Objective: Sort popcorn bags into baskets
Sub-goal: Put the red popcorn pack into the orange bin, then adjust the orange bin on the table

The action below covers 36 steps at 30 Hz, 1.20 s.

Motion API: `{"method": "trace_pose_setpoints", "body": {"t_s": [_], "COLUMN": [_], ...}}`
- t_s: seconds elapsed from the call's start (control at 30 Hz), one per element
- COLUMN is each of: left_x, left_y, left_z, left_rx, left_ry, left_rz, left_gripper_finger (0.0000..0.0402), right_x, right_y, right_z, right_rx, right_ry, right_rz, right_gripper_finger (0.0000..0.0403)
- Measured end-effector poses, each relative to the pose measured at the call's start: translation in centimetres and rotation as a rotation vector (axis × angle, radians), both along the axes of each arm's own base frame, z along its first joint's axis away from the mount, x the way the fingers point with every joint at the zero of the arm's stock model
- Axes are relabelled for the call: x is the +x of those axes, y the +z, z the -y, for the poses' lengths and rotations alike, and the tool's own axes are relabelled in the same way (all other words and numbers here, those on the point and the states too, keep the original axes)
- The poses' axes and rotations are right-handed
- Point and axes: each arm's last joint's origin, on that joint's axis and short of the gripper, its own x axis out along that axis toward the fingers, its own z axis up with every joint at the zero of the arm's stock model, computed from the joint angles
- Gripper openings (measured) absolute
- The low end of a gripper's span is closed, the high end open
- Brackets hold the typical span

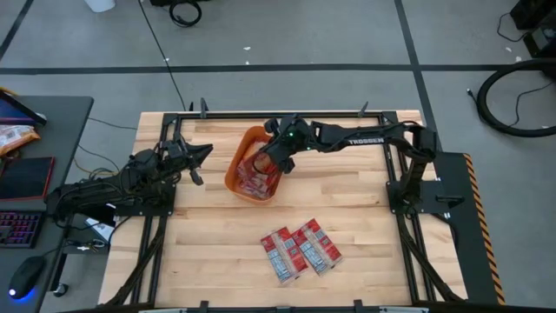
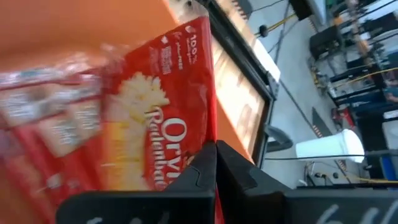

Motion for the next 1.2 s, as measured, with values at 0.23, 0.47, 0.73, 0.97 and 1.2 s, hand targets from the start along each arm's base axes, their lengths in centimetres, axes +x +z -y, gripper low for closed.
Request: {"method": "trace_pose_setpoints", "body": {"t_s": [0.23,0.47,0.73,0.97,1.2], "left_x": [0.0,0.0,0.0,0.0,0.0], "left_y": [0.0,0.0,-0.1,-0.1,-0.1], "left_z": [0.0,0.0,0.0,0.0,0.0], "left_rx": [0.000,-0.001,-0.001,-0.002,-0.003], "left_ry": [0.009,0.012,0.012,0.012,0.012], "left_rz": [0.001,-0.001,-0.005,-0.005,-0.004], "left_gripper_finger": [0.0036,0.0036,0.0036,0.0036,0.0036], "right_x": [1.2,1.7,1.4,0.5,-0.1], "right_y": [-1.9,-1.6,-0.4,-1.6,-1.9], "right_z": [0.3,0.5,-3.7,-9.9,-14.9], "right_rx": [0.017,-0.028,0.140,0.433,0.732], "right_ry": [-0.039,-0.285,-0.467,-0.323,-0.273], "right_rz": [0.050,0.134,0.065,-0.162,-0.279], "right_gripper_finger": [0.0036,0.0083,0.0090,0.0091,0.0090]}}
